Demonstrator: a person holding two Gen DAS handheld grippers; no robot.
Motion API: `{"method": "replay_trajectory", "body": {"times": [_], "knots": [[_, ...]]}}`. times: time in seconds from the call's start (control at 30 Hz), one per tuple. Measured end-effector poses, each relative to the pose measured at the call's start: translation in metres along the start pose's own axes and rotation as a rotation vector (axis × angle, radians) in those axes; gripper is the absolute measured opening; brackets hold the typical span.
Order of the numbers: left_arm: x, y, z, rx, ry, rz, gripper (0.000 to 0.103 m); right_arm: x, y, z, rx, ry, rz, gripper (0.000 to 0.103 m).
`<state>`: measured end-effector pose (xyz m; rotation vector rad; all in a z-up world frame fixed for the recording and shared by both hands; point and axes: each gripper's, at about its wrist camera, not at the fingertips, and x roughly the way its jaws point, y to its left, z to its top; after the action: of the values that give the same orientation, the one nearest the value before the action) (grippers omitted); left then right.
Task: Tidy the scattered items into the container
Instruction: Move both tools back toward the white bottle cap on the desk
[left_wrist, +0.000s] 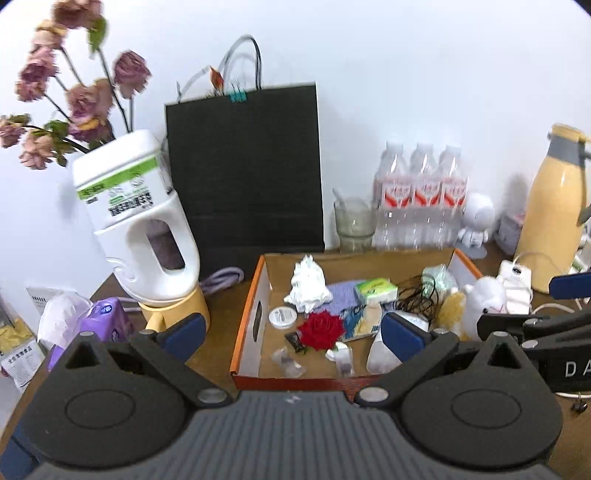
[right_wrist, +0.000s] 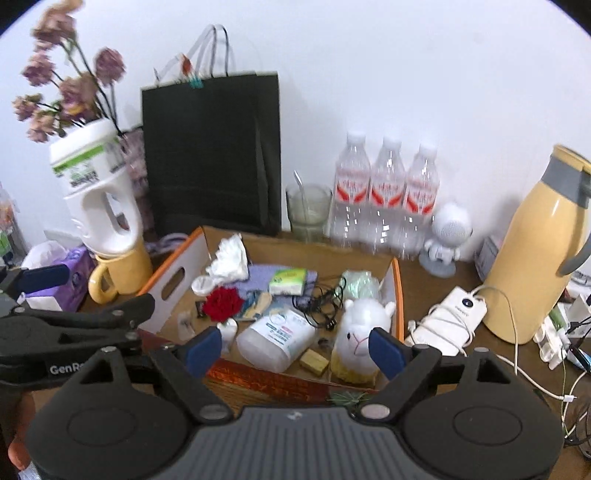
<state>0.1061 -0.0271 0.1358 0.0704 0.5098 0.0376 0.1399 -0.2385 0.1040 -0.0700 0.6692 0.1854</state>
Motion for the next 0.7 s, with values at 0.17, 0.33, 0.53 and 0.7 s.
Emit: {"method": "replay_trajectory", "body": {"times": [0.17, 0.33, 0.53, 0.7], "knots": [[-0.009, 0.003, -0.024, -0.031, -0.05, -0.008, 0.103, -0.006, 0.002, -0.028, 0.011, -0.076, 0.021, 0.087], [-0.025, 0.003, -0.051, -0.015, -0.097, -0.022, 0.103, -0.014, 0.004, -0.056, -0.013, -0.125, 0.011, 0.087], [-0.05, 0.02, -0.111, -0.009, -0.085, -0.089, 0.103, -0.042, 0.001, -0.116, -0.056, -0.164, 0.053, 0.087], [-0.052, 0.028, -0.136, -0.03, -0.041, -0.128, 0.103, -0.043, -0.012, -0.152, -0.034, -0.143, 0.069, 0.086]]}}
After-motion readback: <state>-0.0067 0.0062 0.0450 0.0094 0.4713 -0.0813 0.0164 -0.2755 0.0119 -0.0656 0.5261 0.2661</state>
